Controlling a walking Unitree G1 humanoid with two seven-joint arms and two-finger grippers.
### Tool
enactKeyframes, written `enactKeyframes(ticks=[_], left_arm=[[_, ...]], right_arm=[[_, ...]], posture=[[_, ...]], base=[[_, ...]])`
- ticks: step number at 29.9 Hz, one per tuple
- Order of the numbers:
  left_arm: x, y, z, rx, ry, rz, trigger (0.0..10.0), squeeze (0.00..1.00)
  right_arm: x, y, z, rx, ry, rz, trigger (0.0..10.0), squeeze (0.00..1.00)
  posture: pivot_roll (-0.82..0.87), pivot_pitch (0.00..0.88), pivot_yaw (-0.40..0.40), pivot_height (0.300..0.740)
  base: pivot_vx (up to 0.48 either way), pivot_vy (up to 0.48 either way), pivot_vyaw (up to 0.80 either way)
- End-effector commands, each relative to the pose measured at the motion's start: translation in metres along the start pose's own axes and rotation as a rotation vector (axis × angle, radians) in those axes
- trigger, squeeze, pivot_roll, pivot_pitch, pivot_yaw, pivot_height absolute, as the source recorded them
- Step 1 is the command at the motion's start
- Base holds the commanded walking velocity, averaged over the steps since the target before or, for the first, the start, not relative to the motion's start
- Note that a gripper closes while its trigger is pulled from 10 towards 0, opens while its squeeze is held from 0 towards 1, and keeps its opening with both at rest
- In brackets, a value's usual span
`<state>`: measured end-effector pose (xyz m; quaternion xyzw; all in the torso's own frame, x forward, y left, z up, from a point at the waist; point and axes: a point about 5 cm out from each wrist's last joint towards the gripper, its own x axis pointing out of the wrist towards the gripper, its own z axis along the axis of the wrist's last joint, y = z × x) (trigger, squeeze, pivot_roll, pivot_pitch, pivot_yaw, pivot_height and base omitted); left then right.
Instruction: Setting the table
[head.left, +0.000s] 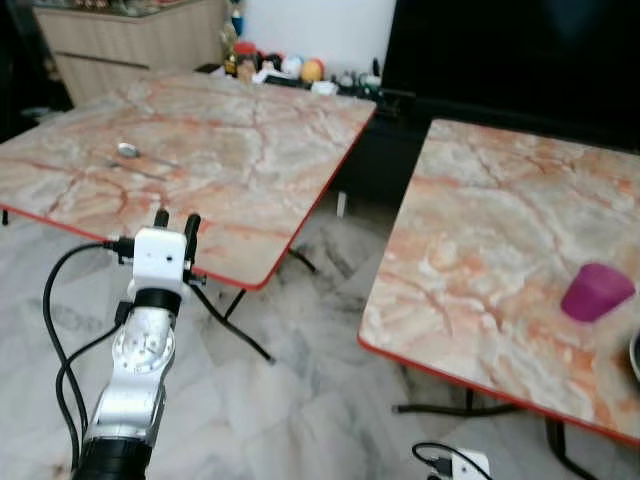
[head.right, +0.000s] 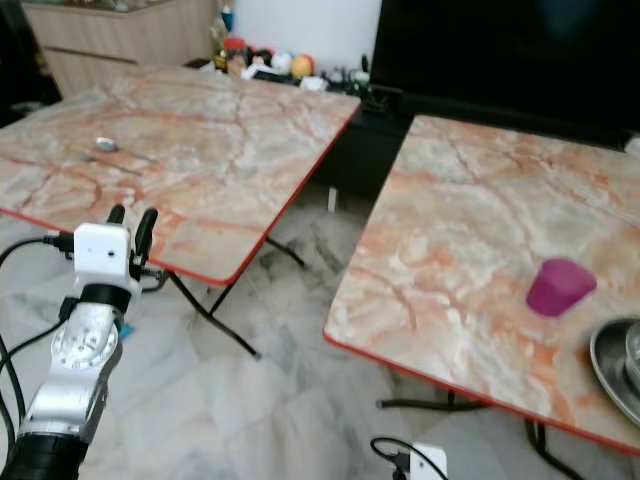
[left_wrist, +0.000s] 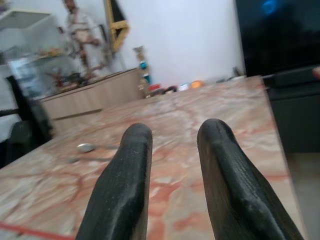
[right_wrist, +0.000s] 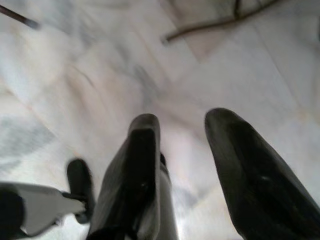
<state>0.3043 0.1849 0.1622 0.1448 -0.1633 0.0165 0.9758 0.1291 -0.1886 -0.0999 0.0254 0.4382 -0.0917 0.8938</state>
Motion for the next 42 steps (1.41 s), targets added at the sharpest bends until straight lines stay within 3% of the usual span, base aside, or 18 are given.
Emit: enactKeyframes(ticks=[1, 42], left_arm=[[0.0011, 0.0059, 0.0029, 0.013, -0.012, 0.014, 10.0, 0.00], [-0.0007, 0.0096, -0.0016, 0.013, 0.009, 0.016, 10.0, 0.00]], right_arm=[[0.0014, 0.0027, 0.0038, 0.005, -0.008, 0.004, 10.0, 0.00], [0.0004, 0.0101, 0.0012, 0.009, -0.006, 0.019, 10.0, 0.00]], posture=[[0.12, 0.000, -0.033, 0.740], [0.12, 0.000, -0.034, 0.740]], base=[[0.000, 0.304, 0.00], [0.000, 0.313, 0.00]])
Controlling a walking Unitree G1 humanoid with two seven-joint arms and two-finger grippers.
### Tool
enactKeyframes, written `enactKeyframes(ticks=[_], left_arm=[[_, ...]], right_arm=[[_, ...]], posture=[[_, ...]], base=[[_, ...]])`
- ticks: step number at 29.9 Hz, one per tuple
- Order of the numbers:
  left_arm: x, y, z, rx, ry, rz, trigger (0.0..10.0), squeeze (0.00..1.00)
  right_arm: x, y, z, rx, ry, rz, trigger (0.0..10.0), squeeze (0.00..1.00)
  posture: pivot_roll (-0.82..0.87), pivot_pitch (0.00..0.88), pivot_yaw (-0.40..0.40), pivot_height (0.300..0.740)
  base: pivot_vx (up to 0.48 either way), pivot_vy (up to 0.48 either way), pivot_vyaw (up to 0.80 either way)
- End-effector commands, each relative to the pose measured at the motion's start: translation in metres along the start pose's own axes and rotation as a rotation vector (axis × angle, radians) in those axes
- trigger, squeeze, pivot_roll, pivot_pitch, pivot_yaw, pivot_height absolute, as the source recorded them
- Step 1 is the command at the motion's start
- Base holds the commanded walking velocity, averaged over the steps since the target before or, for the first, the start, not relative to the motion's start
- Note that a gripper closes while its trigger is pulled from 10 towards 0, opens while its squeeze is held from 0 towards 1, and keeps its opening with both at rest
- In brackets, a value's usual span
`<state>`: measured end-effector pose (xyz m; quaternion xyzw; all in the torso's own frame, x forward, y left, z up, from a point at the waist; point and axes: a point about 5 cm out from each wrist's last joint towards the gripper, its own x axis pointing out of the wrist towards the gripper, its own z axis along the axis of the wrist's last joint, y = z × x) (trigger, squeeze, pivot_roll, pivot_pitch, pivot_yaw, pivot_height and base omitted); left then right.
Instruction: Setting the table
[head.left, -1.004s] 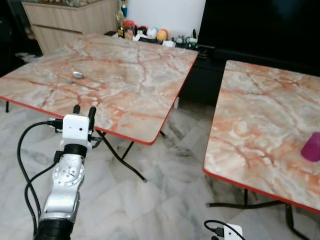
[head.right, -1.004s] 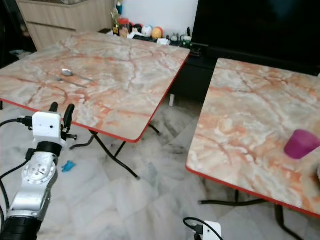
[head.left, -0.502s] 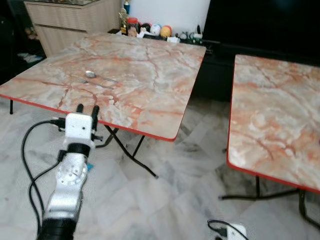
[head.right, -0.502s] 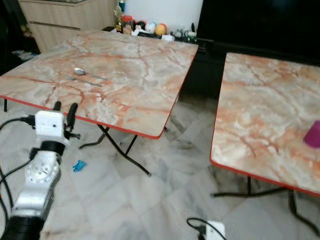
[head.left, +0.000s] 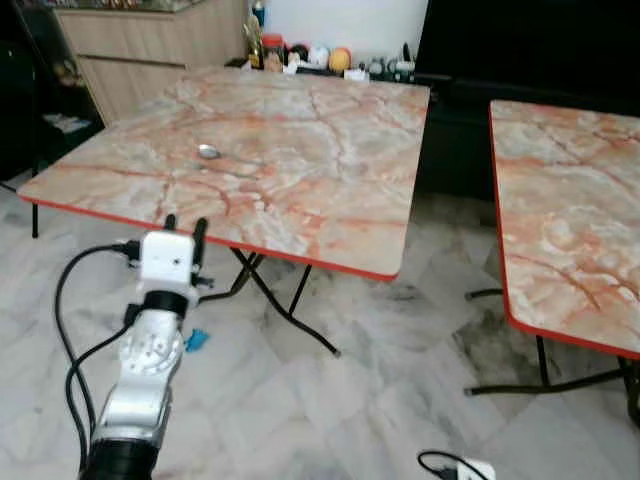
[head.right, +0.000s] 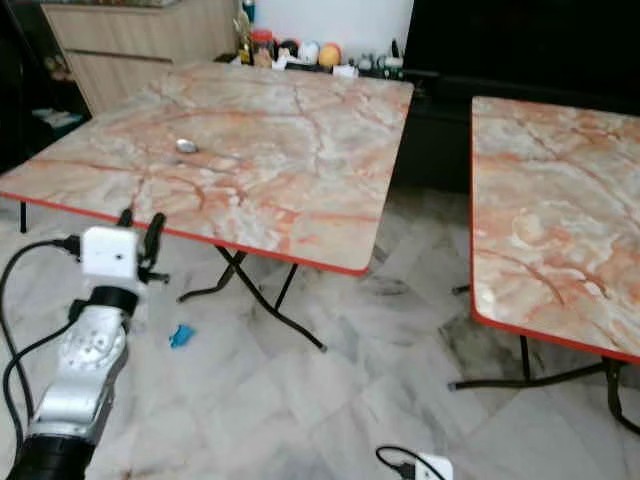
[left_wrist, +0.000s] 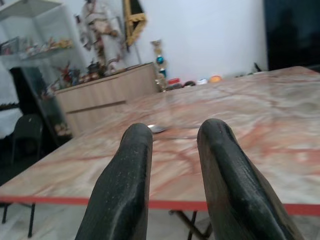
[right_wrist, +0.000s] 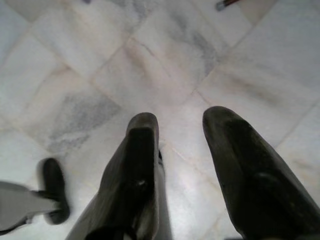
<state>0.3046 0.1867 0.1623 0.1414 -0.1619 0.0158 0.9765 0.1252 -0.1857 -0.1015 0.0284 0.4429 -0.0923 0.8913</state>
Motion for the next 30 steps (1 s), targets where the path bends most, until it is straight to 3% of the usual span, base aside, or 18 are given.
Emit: enactKeyframes(ticks=[1, 30], left_arm=[[-0.0010, 0.0082, -0.0013, 0.020, 0.007, 0.017, 10.0, 0.00], [-0.0025, 0.0088, -0.0024, 0.017, 0.013, 0.015, 10.0, 0.00]], right_arm=[[0.0020, 0.0089, 0.0061, 0.004, -0.019, 0.020, 10.0, 0.00], [0.0038, 0.0027, 0.0138, 0.008, -0.050, 0.015, 10.0, 0.00]], posture=[[0.12, 0.000, -0.034, 0.740], [0.12, 0.000, -0.034, 0.740]], base=[[0.000, 0.315, 0.00], [0.000, 0.318, 0.00]])
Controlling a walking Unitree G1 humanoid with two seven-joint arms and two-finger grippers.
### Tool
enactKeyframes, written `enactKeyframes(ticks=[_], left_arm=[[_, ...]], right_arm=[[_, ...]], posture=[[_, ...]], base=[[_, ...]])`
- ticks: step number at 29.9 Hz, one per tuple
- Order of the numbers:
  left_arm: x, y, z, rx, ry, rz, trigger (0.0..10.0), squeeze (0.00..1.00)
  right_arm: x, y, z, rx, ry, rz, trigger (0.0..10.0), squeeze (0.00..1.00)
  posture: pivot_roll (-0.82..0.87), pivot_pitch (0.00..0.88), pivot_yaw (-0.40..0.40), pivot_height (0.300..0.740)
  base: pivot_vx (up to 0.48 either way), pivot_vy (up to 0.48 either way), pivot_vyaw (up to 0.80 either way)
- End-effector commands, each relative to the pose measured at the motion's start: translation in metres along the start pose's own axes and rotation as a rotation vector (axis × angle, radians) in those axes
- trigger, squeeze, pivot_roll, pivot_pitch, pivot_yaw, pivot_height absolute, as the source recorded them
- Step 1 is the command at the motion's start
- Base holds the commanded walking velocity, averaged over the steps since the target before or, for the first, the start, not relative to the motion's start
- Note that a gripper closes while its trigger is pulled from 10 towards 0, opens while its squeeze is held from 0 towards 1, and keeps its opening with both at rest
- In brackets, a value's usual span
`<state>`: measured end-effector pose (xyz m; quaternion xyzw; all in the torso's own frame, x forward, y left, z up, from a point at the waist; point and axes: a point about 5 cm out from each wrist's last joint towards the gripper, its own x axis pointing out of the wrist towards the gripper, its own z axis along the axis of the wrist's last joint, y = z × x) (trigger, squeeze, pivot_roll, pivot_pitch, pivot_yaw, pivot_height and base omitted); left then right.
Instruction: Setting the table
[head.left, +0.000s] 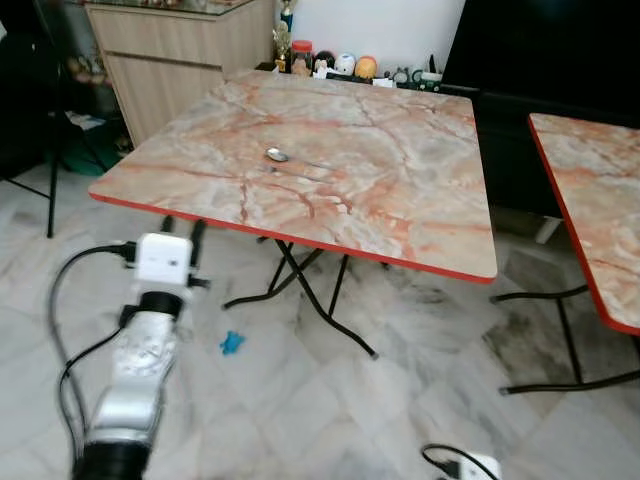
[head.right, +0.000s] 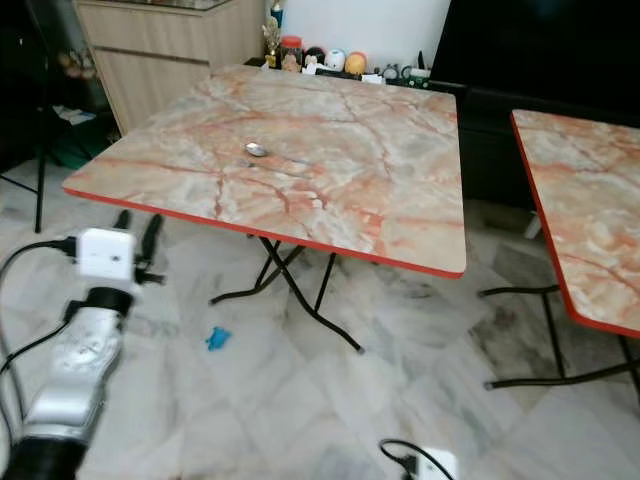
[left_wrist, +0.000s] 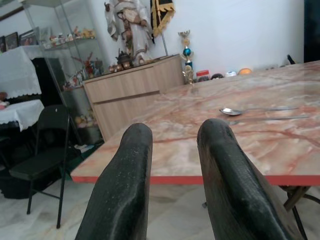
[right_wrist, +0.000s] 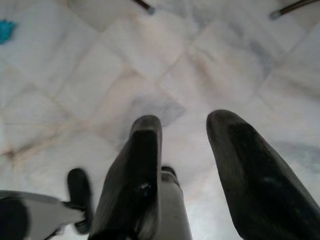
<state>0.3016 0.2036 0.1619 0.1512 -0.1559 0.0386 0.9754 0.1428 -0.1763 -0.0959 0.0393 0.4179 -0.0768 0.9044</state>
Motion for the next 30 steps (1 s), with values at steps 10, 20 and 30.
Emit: enactKeyframes(ticks=[10, 20, 30], left_arm=[[0.001, -0.006, 0.002, -0.008, -0.005, -0.022, 10.0, 0.00], [-0.001, -0.007, -0.003, -0.008, 0.021, -0.031, 10.0, 0.00], [-0.053, -0.026, -0.106, -0.144, 0.563, -0.246, 10.0, 0.00]], right_arm=[[-0.002, -0.010, -0.004, -0.001, 0.010, -0.025, 10.0, 0.00], [-0.003, -0.010, -0.007, -0.002, 0.021, -0.024, 10.0, 0.00], [-0.001, -0.010, -0.004, 0.002, 0.028, -0.024, 10.0, 0.00]], posture=[[0.12, 0.000, -0.033, 0.740], [0.13, 0.000, -0.033, 0.740], [0.13, 0.000, -0.029, 0.740]], base=[[0.000, 0.317, 0.00], [0.000, 0.285, 0.00], [0.000, 0.000, 0.00]])
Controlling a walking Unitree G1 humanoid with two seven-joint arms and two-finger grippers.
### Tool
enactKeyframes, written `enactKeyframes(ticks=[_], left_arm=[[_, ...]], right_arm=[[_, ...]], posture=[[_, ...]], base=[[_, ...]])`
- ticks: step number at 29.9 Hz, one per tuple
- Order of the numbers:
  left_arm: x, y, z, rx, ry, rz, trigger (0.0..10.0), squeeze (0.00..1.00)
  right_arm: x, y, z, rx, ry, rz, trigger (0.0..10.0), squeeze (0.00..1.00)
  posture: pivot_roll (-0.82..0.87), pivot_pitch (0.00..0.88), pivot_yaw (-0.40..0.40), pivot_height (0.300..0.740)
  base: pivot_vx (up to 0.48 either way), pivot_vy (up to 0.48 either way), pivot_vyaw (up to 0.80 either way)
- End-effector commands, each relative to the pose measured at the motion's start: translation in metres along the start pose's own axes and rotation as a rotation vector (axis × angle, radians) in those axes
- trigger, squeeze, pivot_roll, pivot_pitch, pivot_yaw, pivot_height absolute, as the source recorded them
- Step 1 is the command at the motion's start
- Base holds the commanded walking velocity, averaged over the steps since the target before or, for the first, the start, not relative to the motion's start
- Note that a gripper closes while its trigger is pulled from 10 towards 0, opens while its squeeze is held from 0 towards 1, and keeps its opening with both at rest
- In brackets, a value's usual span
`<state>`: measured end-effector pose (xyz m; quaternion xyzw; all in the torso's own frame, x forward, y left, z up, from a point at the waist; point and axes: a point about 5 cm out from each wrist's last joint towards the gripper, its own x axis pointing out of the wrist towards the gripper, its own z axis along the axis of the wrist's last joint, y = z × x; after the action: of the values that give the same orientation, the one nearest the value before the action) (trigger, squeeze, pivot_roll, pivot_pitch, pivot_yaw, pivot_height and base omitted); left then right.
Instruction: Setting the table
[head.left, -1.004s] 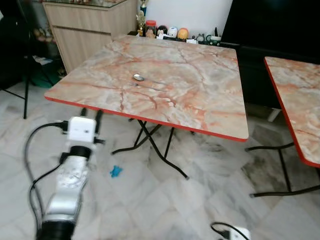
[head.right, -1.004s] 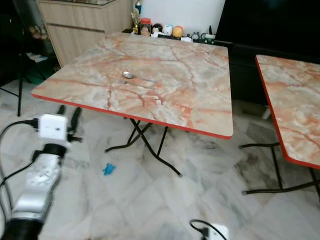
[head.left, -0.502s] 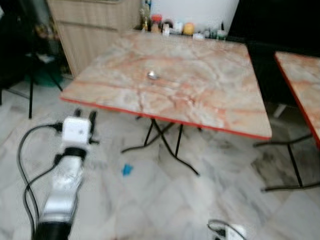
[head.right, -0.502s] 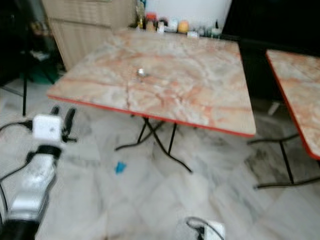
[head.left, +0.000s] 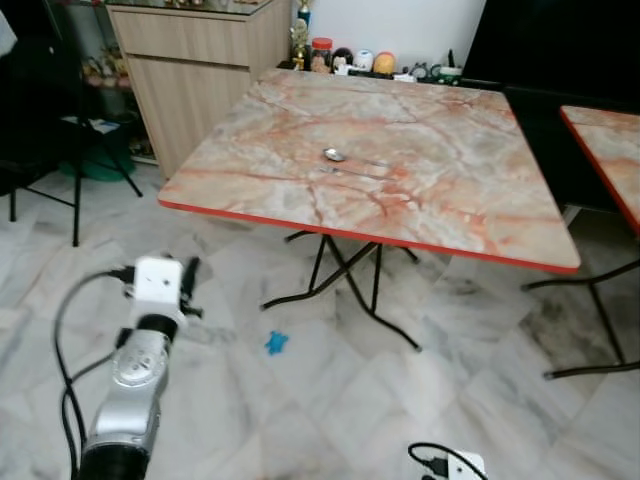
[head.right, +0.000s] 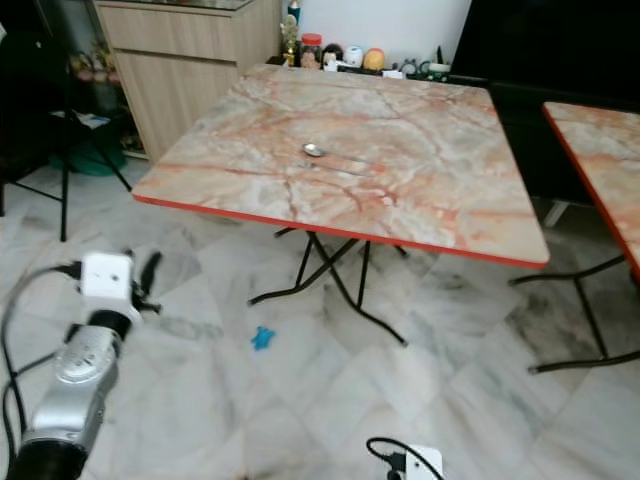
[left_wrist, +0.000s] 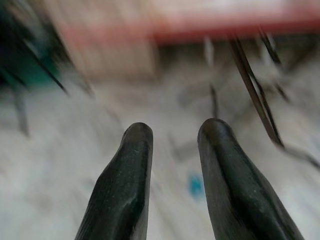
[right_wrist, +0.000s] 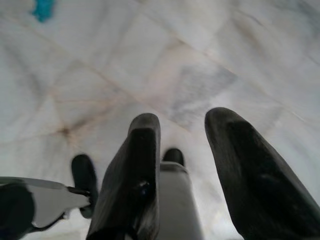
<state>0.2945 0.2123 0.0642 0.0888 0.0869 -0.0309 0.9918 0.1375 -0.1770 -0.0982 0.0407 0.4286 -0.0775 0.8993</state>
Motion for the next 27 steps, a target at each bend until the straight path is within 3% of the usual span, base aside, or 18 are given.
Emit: enactKeyframes(ticks=[1, 7, 9, 12, 19, 21, 27], left_arm=[[-0.008, -0.007, -0.035, -0.017, 0.151, -0.057, 10.0, 0.00], [-0.036, -0.004, -0.095, -0.032, 0.406, -0.014, 10.0, 0.00], [-0.039, -0.004, -0.100, -0.032, 0.433, -0.016, 10.0, 0.00], [-0.058, -0.004, -0.125, -0.040, 0.550, -0.003, 10.0, 0.00], [-0.058, -0.004, -0.125, -0.040, 0.550, -0.003, 10.0, 0.00], [-0.075, 0.000, -0.141, -0.085, 0.632, 0.063, 10.0, 0.00], [-0.080, 0.003, -0.146, -0.097, 0.657, 0.096, 10.0, 0.00]], right_arm=[[0.001, -0.008, 0.002, 0.000, 0.004, -0.022, 10.0, 0.00], [0.002, -0.010, 0.004, 0.005, 0.003, -0.025, 10.0, 0.00], [0.002, -0.011, 0.004, 0.005, 0.003, -0.026, 10.0, 0.00], [0.002, -0.012, 0.005, 0.005, 0.004, -0.027, 10.0, 0.00], [0.002, -0.012, 0.005, 0.005, 0.004, -0.027, 10.0, 0.00], [0.001, -0.010, 0.003, -0.014, 0.008, -0.020, 10.0, 0.00], [0.001, -0.008, 0.001, -0.015, 0.017, -0.012, 10.0, 0.00]], posture=[[0.13, 0.000, -0.029, 0.740], [0.14, 0.000, -0.031, 0.740], [0.14, 0.000, -0.031, 0.740], [0.13, 0.000, -0.034, 0.740], [0.13, 0.000, -0.034, 0.740], [0.13, 0.000, -0.034, 0.740], [0.13, 0.000, -0.034, 0.740]], base=[[0.000, 0.000, 0.00], [0.000, 0.000, 0.00], [0.000, 0.000, 0.00], [0.000, 0.000, 0.00], [0.000, 0.000, 0.00], [0.000, 0.000, 0.40], [0.331, 0.000, 0.72]])
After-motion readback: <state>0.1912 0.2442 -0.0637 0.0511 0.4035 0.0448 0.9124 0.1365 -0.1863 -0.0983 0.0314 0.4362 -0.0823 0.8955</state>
